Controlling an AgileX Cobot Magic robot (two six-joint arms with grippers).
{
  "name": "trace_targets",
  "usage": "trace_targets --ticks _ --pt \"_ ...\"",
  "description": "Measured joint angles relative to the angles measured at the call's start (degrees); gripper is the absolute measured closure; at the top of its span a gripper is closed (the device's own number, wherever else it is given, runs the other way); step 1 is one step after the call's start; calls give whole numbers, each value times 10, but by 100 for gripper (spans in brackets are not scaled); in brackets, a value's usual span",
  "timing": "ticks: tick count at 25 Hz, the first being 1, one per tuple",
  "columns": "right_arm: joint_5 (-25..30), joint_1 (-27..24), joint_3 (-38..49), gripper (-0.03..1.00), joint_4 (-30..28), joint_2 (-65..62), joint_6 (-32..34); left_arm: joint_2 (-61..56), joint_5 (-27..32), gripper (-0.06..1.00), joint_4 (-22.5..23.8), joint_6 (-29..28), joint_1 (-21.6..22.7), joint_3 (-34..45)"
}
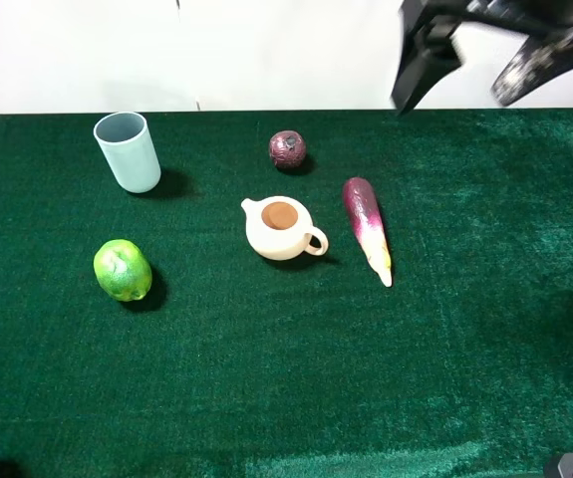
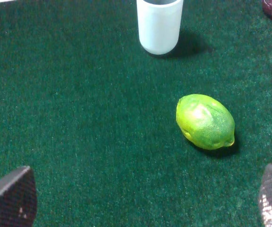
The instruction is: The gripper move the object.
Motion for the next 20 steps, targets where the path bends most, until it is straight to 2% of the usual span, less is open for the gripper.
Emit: trace_targets --ticks 11,20 --pt "3 0 44 28 -48 -167 0 0 0 0 0 0 0 0" --pt "4 0 165 28 -71 -342 0 0 0 0 0 0 0 0"
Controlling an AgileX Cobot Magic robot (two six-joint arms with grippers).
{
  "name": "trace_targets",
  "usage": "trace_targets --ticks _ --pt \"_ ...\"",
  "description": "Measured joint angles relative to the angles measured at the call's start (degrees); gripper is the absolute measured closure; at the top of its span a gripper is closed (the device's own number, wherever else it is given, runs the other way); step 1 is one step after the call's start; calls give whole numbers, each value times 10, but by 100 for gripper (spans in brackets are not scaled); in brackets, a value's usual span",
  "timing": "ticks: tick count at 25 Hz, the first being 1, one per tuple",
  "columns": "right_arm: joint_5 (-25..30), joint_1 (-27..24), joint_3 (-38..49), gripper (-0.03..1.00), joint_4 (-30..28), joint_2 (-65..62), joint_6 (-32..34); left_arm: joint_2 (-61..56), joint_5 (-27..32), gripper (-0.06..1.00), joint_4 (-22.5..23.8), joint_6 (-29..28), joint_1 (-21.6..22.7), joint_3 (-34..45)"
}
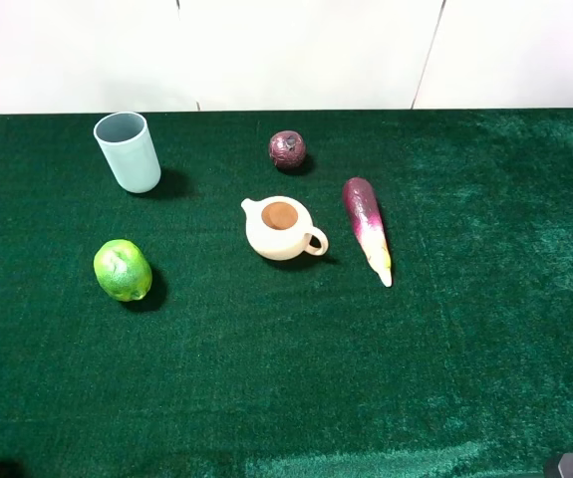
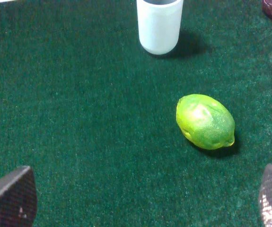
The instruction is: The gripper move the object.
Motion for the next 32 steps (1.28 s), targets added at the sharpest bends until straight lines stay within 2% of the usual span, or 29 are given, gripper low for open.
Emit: trace_targets --ticks 6,11,18,25,32 --pt "0 -14 81 28 -33 -119 0 0 0 0 0 0 0 0" --pt "-4 -104 159 28 -40 -218 0 0 0 0 0 0 0 0" --pt "-55 -200 260 28 -41 -345 0 0 0 0 0 0 0 0" --pt "-97 -248 317 28 -14 -459 -2 0 0 0 0 0 0 0" --pt "-108 -260 319 28 30 -465 -52 0 0 0 0 0 0 0"
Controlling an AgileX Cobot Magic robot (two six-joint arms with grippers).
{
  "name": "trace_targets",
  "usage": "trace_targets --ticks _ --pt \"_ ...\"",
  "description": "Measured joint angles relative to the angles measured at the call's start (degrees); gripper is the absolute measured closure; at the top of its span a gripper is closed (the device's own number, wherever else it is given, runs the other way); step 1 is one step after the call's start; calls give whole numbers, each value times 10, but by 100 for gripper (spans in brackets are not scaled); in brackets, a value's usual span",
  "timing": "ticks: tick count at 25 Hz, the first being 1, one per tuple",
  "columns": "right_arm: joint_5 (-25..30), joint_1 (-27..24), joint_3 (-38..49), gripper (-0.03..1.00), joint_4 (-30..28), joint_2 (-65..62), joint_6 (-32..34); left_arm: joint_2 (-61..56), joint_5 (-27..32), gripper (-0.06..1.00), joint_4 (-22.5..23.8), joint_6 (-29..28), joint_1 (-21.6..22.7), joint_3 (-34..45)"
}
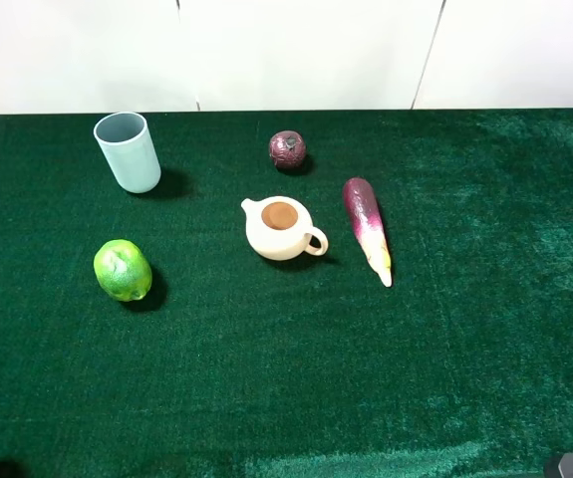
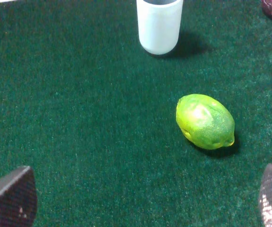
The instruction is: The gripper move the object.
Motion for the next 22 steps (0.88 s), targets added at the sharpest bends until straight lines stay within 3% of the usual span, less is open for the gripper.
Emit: trace_targets --ticks 22 --pt "-1 0 0 28 10 -1 -6 0 0 0 0 0 0 0"
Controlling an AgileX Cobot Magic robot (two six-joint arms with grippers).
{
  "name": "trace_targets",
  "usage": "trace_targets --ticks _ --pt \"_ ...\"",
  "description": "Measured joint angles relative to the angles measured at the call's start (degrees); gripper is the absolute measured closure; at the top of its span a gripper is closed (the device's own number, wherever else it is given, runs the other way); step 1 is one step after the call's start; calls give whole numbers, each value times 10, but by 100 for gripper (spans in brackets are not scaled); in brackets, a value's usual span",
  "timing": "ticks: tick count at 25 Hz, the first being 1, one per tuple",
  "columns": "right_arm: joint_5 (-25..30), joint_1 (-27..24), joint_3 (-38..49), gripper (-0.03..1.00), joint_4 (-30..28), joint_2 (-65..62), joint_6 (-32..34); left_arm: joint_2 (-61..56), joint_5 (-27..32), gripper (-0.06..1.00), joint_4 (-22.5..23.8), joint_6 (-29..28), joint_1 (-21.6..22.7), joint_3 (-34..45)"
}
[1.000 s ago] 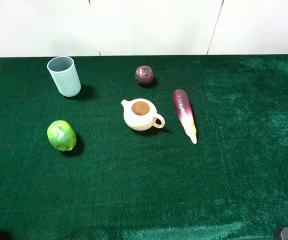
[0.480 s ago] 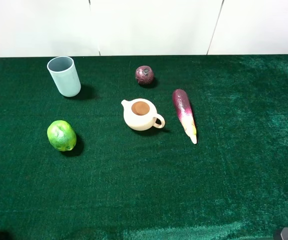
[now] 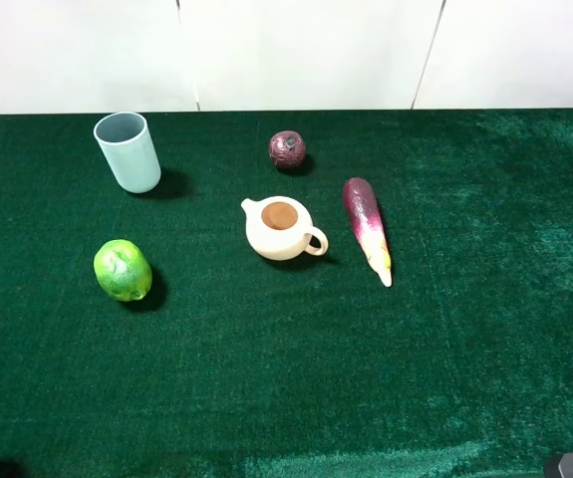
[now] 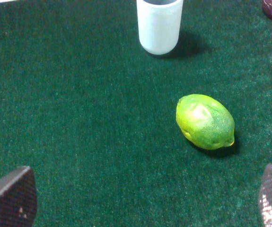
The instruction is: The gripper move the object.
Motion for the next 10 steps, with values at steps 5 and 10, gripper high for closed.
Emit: trace_targets --ticks 5,10 --pt "0 0 0 28 0 0 0 0 0 0 0 0 0 0" --pt "0 0 0 28 0 0 0 0 0 0 0 0 0 0"
